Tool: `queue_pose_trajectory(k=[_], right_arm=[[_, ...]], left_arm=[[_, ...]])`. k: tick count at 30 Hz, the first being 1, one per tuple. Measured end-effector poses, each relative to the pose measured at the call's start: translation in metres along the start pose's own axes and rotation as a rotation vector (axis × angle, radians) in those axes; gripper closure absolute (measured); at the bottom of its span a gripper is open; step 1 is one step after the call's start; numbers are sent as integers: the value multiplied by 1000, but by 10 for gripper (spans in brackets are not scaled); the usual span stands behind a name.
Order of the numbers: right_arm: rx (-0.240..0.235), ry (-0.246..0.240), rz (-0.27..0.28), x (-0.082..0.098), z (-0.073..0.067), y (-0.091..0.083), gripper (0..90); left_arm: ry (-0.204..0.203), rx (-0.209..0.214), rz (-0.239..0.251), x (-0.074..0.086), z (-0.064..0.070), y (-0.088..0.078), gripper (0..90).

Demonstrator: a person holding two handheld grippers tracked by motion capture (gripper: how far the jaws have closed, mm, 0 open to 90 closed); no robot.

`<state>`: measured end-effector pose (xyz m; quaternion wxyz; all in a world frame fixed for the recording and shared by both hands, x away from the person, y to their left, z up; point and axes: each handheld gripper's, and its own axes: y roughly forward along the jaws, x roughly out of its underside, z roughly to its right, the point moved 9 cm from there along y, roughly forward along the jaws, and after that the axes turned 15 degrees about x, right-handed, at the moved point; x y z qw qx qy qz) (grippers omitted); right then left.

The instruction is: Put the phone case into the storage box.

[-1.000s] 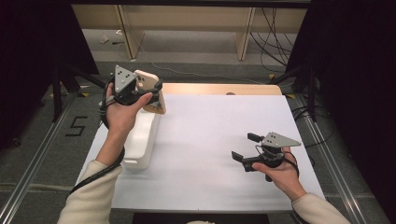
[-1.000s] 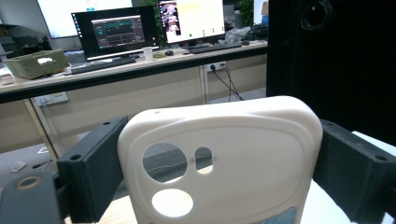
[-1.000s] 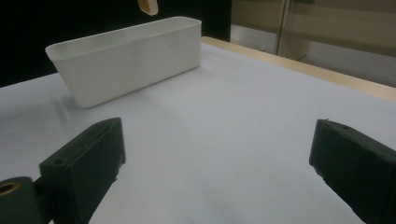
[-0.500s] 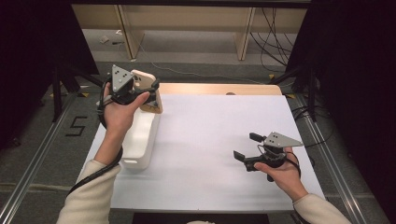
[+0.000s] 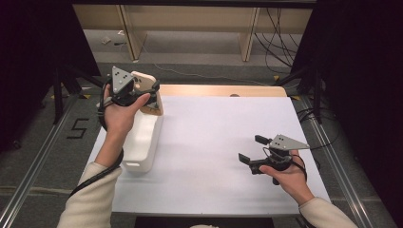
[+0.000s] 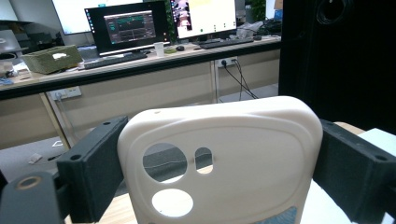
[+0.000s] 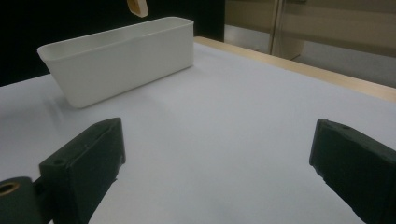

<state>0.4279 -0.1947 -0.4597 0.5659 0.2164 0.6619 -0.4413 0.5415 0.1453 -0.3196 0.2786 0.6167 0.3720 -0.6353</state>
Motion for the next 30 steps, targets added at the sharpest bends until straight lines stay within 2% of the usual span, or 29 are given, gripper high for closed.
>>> queue_pose_trajectory(k=[30], right_arm=[[2,5,-6,1,1,0,44]], left_arm=[[-5,-37,-9,4,-15,-5,100]])
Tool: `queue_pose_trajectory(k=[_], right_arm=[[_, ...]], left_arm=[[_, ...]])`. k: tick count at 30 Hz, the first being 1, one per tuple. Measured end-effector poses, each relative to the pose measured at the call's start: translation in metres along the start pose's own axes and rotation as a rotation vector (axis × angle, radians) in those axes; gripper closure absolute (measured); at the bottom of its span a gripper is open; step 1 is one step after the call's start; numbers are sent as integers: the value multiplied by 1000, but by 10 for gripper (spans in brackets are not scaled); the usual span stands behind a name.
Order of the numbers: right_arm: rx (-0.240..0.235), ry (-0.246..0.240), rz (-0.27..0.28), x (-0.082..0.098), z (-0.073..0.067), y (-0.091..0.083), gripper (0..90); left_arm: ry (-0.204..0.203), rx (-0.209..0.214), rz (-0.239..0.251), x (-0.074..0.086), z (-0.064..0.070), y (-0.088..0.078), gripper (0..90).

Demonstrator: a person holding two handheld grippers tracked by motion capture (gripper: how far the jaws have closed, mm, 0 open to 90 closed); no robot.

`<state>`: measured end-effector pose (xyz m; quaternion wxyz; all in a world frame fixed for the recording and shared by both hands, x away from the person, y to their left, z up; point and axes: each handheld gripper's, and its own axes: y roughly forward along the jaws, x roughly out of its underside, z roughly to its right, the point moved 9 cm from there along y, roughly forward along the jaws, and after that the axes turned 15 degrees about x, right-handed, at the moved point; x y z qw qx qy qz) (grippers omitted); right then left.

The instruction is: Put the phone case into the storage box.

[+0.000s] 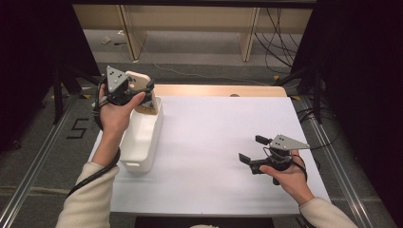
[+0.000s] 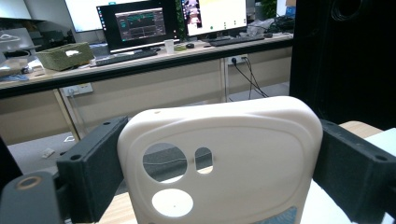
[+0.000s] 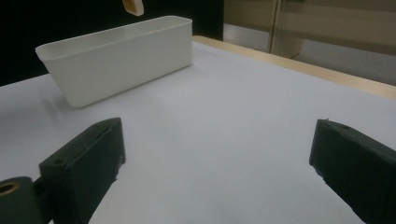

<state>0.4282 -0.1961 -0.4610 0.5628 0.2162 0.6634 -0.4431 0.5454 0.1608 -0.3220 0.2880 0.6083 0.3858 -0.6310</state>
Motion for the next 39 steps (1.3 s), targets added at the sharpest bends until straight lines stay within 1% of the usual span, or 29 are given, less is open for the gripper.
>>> queue_pose_trajectory(k=[39], right_arm=[[-3,0,0,1,0,0,46]], left_arm=[[-1,-4,-17,10,-7,4,99]])
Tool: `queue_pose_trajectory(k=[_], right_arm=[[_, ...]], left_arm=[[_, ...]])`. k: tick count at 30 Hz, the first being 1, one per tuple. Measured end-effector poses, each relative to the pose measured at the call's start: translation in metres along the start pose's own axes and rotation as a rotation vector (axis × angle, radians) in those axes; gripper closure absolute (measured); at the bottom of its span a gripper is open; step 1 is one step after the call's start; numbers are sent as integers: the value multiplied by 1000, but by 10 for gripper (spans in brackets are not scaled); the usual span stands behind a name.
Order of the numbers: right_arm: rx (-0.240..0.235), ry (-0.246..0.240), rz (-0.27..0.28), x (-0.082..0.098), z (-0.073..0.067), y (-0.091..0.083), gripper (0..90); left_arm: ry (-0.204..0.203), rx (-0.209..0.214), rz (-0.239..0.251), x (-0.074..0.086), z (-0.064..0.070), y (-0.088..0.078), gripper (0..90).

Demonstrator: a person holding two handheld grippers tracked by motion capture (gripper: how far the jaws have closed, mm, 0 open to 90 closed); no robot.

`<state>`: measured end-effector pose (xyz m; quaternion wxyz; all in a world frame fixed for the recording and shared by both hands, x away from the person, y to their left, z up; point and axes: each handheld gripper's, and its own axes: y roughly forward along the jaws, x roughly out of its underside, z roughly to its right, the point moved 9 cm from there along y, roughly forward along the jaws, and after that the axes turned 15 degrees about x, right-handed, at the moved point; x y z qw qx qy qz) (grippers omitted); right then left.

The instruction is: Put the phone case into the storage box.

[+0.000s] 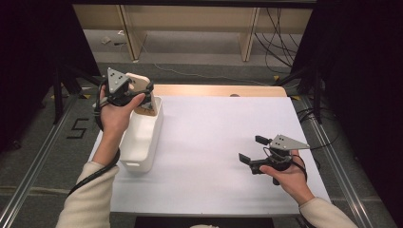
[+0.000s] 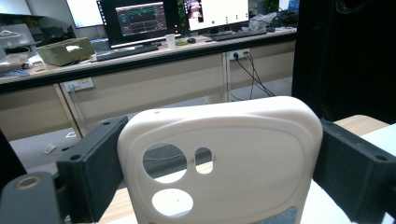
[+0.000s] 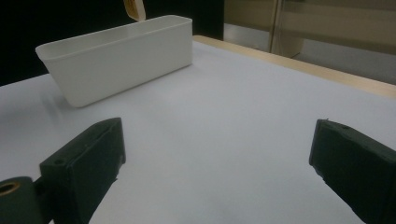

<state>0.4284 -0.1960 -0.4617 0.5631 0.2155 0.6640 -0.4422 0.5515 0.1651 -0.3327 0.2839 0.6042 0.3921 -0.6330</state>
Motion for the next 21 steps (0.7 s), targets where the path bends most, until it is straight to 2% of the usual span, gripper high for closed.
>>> queue_pose_trajectory(k=[21], right_arm=[[0,1,-4,1,0,0,46]], left_arm=[[-10,-5,-15,8,-5,2,99]])
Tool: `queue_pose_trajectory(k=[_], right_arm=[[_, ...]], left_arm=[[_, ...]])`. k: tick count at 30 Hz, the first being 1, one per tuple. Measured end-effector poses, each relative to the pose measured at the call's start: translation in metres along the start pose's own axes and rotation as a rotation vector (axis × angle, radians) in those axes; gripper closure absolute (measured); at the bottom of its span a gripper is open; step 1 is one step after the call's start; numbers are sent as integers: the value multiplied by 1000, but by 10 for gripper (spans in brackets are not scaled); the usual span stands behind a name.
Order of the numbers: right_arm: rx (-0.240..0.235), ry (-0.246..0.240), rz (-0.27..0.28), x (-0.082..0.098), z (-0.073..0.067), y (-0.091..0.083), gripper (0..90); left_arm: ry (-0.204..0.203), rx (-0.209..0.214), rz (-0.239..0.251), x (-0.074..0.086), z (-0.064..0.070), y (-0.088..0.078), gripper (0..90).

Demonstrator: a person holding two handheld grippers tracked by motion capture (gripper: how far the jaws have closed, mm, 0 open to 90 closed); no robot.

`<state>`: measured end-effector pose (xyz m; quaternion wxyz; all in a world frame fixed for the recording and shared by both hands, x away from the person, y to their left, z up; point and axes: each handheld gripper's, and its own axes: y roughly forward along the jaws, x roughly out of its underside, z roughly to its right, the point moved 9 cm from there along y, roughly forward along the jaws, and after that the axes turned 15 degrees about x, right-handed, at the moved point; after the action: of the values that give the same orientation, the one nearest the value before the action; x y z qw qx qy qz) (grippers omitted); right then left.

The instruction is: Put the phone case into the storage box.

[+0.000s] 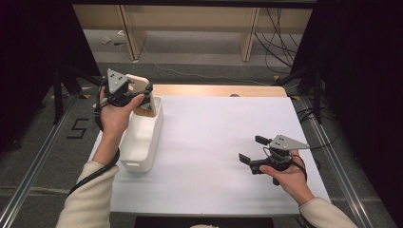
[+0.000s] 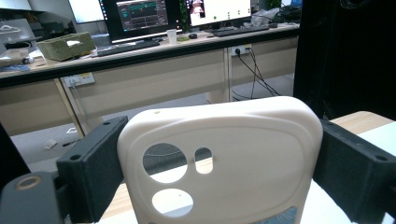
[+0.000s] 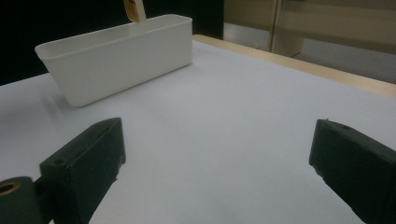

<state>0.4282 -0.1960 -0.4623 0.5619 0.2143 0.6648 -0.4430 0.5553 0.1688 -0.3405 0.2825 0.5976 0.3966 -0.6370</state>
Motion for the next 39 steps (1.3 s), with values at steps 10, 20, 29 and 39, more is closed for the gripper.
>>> queue_pose_trajectory(k=[10,20,29,39], right_arm=[[0,0,1,0,0,0,46],[-2,0,1,0,-1,0,47],[-3,0,1,0,-1,0,48],[-3,0,-2,1,-2,1,49]], left_arm=[[0,-5,-9,5,-3,2,99],[-2,-4,-14,9,-4,4,99],[-4,-6,-19,11,-6,5,99],[-4,-4,-29,14,-8,10,99]])
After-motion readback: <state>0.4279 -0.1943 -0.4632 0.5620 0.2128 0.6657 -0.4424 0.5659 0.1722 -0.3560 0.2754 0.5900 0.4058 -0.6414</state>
